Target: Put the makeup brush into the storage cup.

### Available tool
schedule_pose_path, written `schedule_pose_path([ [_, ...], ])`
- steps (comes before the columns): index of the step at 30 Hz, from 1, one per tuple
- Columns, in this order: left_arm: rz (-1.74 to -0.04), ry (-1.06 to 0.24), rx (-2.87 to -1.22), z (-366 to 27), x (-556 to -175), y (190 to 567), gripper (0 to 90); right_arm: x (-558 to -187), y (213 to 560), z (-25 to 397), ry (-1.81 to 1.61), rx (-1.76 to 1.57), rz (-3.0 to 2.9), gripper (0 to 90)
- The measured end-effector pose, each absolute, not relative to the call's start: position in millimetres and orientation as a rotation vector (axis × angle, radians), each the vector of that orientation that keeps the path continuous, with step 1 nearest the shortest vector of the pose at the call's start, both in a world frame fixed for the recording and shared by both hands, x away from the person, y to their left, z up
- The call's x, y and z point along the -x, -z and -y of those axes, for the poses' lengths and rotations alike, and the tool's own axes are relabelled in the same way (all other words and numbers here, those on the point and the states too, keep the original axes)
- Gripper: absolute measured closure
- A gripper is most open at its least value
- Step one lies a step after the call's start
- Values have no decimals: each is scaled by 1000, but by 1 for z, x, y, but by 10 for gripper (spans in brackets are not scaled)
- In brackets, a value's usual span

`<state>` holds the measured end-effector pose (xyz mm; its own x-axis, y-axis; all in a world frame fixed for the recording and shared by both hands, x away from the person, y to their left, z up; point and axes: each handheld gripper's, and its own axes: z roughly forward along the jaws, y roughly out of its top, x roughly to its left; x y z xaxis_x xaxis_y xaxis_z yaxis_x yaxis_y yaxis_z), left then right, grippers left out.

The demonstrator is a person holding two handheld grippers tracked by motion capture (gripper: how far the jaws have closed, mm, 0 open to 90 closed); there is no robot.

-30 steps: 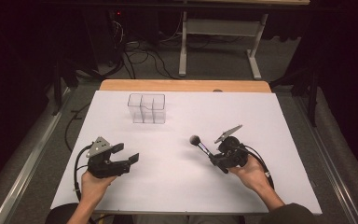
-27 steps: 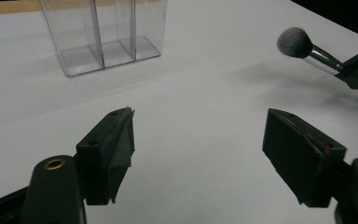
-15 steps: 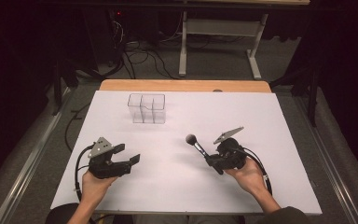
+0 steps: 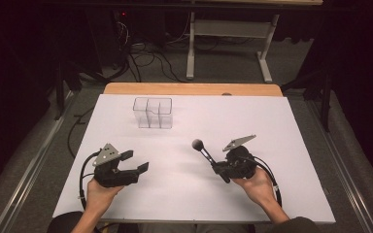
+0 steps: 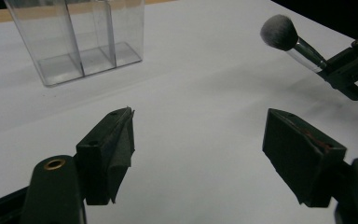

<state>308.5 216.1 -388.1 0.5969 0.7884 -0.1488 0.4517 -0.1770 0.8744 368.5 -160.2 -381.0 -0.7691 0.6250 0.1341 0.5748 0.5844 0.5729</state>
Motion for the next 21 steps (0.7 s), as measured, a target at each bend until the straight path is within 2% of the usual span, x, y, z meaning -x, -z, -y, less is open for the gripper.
schedule_pose_path([
  [21, -945, -369, -1837, -198, -308, 378, 252, -362, 376, 157, -1059, -976, -2698, 766],
])
